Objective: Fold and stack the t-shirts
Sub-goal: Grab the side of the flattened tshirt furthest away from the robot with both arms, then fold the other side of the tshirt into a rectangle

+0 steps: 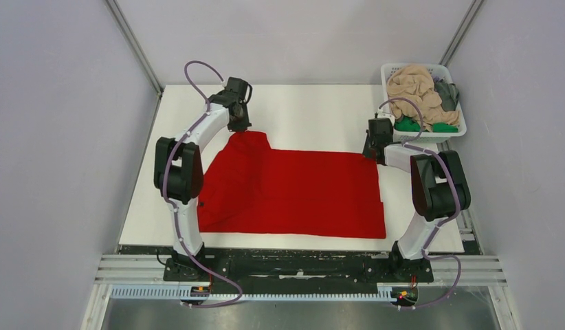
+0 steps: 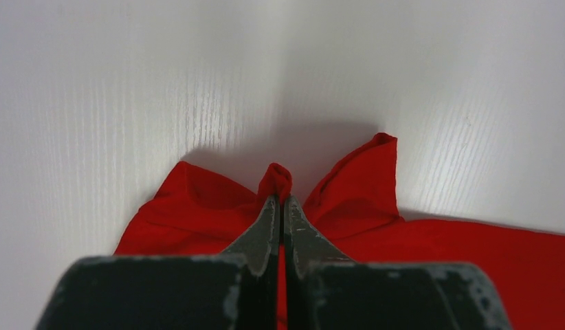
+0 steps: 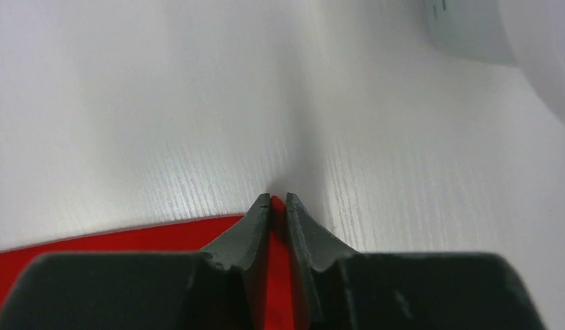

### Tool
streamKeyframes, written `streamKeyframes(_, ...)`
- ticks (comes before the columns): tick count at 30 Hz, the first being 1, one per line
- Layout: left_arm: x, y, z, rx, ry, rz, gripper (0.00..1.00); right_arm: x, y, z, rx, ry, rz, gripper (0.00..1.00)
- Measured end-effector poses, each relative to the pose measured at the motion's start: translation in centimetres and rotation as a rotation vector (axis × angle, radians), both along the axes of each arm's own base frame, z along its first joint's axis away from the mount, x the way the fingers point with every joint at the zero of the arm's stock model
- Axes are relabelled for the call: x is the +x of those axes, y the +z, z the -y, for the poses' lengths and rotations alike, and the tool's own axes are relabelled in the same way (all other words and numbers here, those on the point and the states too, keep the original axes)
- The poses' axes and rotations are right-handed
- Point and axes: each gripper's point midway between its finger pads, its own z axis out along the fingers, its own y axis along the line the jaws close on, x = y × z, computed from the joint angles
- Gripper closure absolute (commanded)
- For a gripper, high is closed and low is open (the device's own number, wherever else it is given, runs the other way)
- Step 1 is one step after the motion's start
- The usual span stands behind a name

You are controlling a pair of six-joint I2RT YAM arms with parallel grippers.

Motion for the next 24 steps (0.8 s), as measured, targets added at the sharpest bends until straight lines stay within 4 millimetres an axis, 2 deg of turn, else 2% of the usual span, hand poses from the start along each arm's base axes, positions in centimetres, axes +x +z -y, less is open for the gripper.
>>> streamKeyframes(2,-0.4,-0.3,-0.1,0.002,0.000,-0.009,0.98,-0.1,0.0,-0.1,-0.004,0.022,0.003,1.00)
streamKeyframes(9,-2.6,0.6,-0.6,-0.007,-0.004,-0.002,0.98,-0.5,0.9,-0.7,-0.005,0.099,0.040,1.00)
streamKeyframes(16,-5.5,1.8,-1.2,-0.022,0.001,0.026,0.98,-1.2,3.8,-1.4,0.010,0.166,0.110,1.00)
streamKeyframes(24,-9.5,2.7,-1.3,-0.051,0.008,0.060,0.98,-3.8,6.0,-1.5,0.014,0.207,0.144,1.00)
